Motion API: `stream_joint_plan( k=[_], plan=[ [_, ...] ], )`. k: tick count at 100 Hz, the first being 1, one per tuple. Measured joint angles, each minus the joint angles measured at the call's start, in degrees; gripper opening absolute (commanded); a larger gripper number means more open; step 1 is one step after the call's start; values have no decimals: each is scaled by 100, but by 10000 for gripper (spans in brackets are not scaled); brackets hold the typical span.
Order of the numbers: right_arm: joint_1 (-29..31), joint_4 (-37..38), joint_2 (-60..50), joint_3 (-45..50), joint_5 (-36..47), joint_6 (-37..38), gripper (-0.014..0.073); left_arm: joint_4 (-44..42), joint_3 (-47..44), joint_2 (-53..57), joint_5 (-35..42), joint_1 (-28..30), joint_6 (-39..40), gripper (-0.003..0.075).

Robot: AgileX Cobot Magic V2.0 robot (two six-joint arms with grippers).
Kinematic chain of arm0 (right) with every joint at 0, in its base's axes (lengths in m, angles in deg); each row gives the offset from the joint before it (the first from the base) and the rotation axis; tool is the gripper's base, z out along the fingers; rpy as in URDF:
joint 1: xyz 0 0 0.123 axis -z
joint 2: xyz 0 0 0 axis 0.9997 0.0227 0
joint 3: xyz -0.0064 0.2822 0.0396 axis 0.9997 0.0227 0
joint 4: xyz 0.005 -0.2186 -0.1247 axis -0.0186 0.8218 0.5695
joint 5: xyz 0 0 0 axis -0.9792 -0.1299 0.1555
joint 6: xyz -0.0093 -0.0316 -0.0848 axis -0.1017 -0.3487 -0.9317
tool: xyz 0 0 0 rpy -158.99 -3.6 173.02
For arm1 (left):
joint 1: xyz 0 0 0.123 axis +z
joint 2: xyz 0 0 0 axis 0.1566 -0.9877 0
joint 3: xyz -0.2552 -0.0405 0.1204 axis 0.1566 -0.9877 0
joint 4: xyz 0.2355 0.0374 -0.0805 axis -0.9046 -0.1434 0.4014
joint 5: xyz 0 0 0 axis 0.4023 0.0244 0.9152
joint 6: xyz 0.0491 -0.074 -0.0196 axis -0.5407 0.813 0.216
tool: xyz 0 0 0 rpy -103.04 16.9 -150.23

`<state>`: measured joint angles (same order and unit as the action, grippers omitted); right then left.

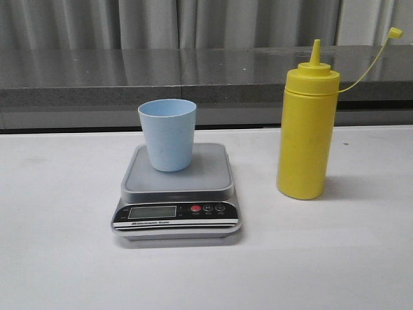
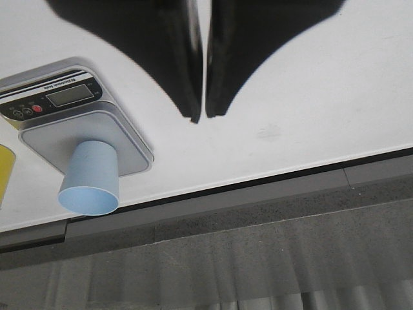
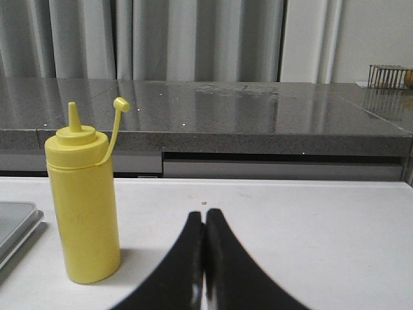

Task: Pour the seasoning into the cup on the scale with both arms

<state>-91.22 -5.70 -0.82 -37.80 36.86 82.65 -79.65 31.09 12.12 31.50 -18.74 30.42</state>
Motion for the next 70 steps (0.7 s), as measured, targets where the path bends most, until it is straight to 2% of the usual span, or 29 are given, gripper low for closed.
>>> stream_joint_plan(
  k=[15,30,53,70],
  plan=[
    [0,0,0,-184,-485,0,-67,0,-10,16,-41,0,0,10],
    [0,0,180,-820,-1398,0,-67,0,-9,16,-53,0,0,10],
    [0,0,1269,-1790,-2491,0,-67,0,-9,16,-61,0,0,10],
    [0,0,2294,-2416,-2850,0,-67,0,-9,16,-61,0,0,10]
  ],
)
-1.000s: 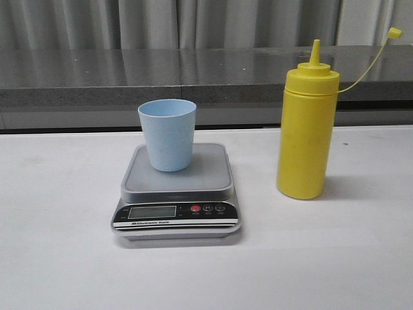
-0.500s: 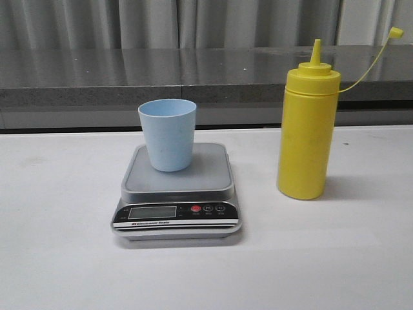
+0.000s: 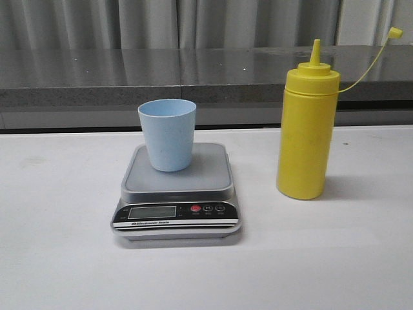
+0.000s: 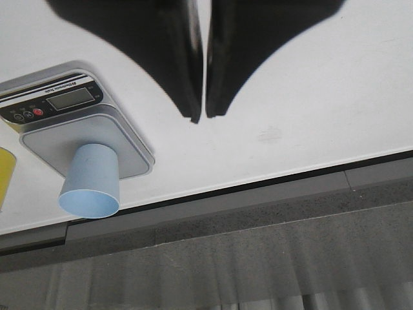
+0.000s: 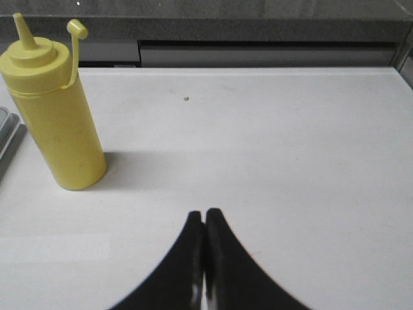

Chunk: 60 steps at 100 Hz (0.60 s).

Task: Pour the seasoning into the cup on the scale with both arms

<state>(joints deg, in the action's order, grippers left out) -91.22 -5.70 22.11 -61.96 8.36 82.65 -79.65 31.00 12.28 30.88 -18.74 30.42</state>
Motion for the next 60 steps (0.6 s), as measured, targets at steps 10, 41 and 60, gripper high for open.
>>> stream_joint_plan(
  k=[10,41,60],
  plan=[
    [0,0,561,-271,-24,0,-67,0,0,0,0,0,0,10],
    [-299,0,2018,-649,328,0,-63,0,0,0,0,0,0,10],
    [-588,0,2579,-649,879,0,158,0,0,0,0,0,0,10]
  ],
)
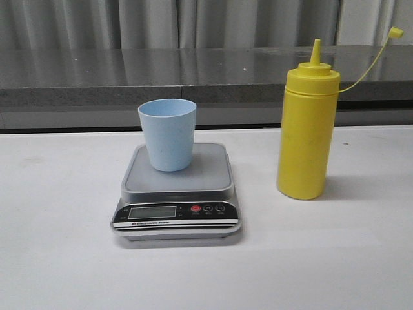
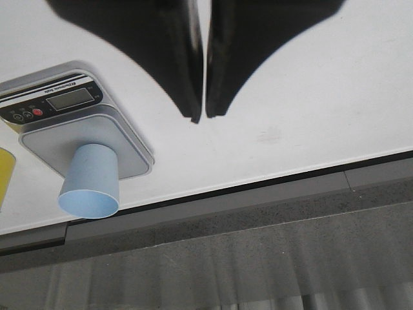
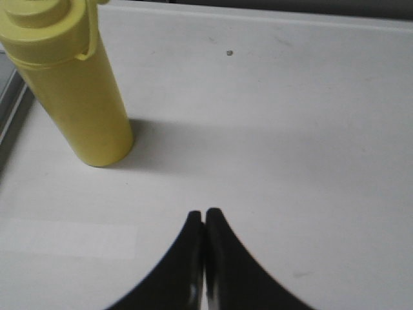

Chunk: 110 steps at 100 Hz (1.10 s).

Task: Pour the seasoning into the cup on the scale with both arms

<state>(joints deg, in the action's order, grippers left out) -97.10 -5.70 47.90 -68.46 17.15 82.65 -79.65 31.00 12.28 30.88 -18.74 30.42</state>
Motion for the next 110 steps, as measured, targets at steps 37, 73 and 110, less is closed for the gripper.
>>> stream_joint_plan(
  k=[37,73,110],
  plan=[
    [-461,-23,1006,0,1428,-11,638,-8,0,0,-3,0,0,10],
    [-900,-44,2168,272,3814,-7,638,-8,0,0,-13,0,0,10],
    [-1003,-44,3847,272,5506,1,638,-8,0,0,-15,0,0,10]
  ],
)
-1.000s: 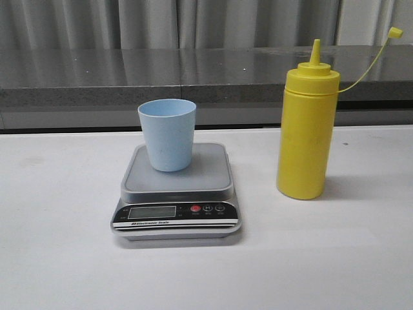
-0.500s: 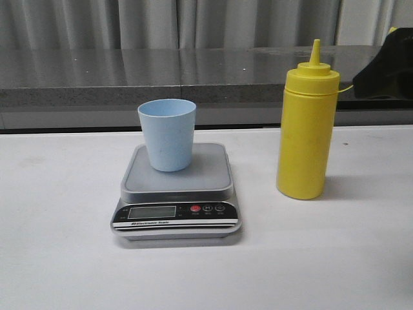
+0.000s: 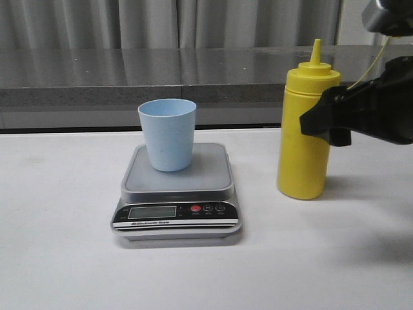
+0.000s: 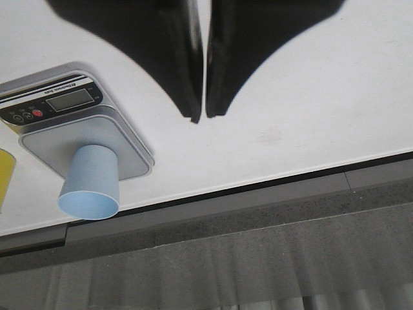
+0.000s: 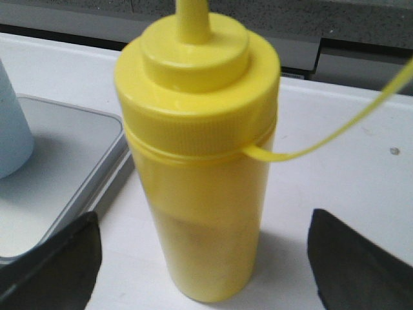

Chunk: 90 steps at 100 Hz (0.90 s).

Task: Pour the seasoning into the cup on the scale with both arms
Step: 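Reach the right gripper to the yellow squeeze bottle and grasp it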

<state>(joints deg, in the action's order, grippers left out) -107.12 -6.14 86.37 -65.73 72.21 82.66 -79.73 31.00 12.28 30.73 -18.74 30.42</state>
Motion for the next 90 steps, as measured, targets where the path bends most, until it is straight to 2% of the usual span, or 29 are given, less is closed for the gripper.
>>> stream_joint_plan(
  k=[24,48,90],
  plan=[
    [0,0,866,-136,1026,30,638,0,0,0,0,0,0,10],
    [0,0,1363,-609,1141,359,633,0,0,0,0,0,0,10],
    [0,0,1885,-1060,1185,404,626,0,0,0,-10,0,0,10]
  ],
)
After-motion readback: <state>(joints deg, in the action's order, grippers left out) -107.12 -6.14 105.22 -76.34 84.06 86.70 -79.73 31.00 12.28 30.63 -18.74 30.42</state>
